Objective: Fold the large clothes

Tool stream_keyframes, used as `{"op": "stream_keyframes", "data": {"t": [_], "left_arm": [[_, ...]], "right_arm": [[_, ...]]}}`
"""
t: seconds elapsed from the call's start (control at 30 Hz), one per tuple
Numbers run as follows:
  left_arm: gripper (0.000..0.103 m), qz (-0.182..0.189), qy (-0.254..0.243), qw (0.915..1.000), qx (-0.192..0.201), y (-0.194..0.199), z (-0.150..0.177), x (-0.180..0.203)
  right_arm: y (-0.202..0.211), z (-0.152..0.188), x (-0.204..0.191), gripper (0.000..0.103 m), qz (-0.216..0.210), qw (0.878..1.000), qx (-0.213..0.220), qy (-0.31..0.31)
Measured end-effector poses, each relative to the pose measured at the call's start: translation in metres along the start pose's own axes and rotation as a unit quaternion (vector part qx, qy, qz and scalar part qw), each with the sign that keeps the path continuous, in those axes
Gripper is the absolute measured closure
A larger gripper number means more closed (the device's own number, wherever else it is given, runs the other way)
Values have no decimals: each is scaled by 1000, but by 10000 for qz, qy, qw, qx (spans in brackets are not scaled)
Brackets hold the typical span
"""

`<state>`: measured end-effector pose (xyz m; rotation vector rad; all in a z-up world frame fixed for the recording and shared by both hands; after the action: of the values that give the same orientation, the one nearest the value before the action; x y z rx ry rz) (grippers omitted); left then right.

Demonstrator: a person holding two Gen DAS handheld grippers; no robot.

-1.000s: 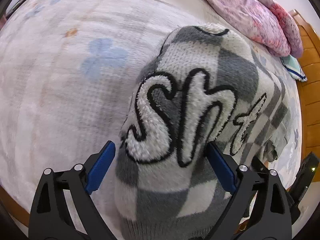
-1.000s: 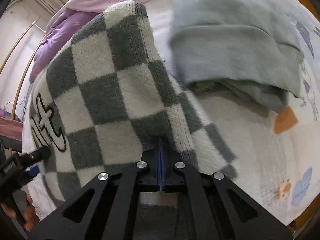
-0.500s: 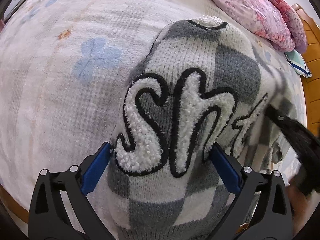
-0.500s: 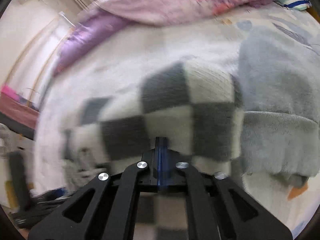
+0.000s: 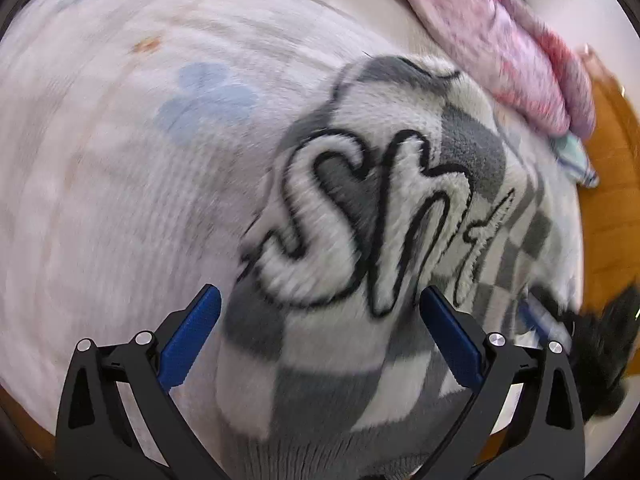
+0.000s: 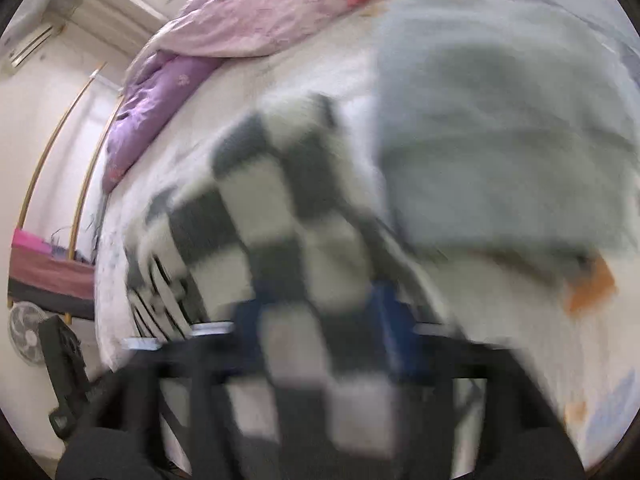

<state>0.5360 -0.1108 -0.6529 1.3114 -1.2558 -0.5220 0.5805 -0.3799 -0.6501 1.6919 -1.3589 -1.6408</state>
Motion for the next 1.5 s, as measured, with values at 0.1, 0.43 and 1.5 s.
{"op": "stream_keyframes", "data": {"t": [0.1, 0.43, 1.5], "left_arm": [[4, 61, 109, 9999, 62, 6, 16, -7], [4, 168, -81, 9996, -226, -6, 68, -13], [61, -197, -740, 9958, 508, 21, 61, 54]], "right_arm": [[16, 34, 29, 28, 69, 9994, 14, -349], [1, 118, 66, 28, -904, 9768, -522, -1868], [-19, 100, -41, 55, -832, 9961, 22, -302]]}}
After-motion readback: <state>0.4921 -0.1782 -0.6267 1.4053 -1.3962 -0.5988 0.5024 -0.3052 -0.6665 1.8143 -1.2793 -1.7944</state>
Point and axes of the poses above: each gripper's, at about its wrist camera, not at the fingertips, and y roughly against the way its jaws point, x to its right, z to its underside, the point moved 8 cm from there along -y, roughly the way its jaws point, and after that the axes turned 4 degrees about -y, right-handed, at the moved point
